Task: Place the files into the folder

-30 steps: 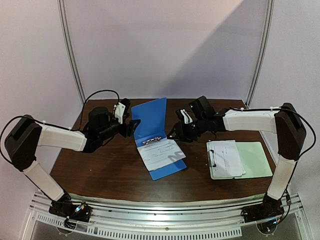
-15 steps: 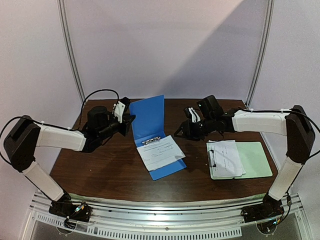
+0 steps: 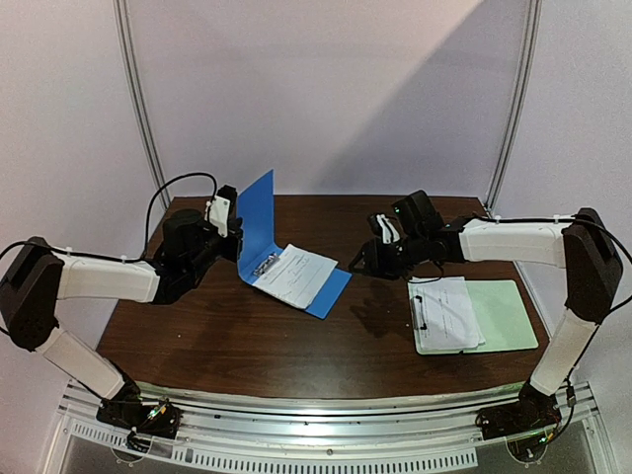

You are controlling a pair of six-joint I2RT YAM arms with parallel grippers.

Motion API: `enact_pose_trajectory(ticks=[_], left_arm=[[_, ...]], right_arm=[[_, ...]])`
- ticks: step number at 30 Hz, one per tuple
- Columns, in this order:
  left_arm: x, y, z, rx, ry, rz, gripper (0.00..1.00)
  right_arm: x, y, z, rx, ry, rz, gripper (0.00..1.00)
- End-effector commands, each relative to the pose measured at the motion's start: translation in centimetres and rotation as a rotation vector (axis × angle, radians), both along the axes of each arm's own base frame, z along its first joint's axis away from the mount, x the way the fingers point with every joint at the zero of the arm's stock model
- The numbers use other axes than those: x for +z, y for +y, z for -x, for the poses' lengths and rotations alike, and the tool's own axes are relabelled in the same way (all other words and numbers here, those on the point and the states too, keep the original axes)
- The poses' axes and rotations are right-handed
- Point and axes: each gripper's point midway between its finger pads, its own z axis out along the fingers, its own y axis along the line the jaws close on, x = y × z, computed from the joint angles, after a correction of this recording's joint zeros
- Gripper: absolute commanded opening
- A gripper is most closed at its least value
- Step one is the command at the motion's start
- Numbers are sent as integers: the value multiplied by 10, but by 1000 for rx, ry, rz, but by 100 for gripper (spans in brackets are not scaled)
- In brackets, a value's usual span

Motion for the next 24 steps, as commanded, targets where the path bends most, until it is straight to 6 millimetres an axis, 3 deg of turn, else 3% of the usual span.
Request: enact_pose_trajectory(ticks=[1,6,15,21,24], left_arm=[[-5,18,-2,112,17,28,0],[-12,42,0,312,31,65,0],[-36,54,11,509,78,83,0],[-35,45,23,434,89,118,20],[-30,36,26,397,72,88,36]], right_arm=[[7,-15,-11,-58,-49,35,44],[-2,-30,-17,-108,-66,97,45],[-12,-53,-27,-188,-34,71,46],[-10,-71,-30,-238,-37,72,48],[-8,-75,-32,-247,-41,68,48]])
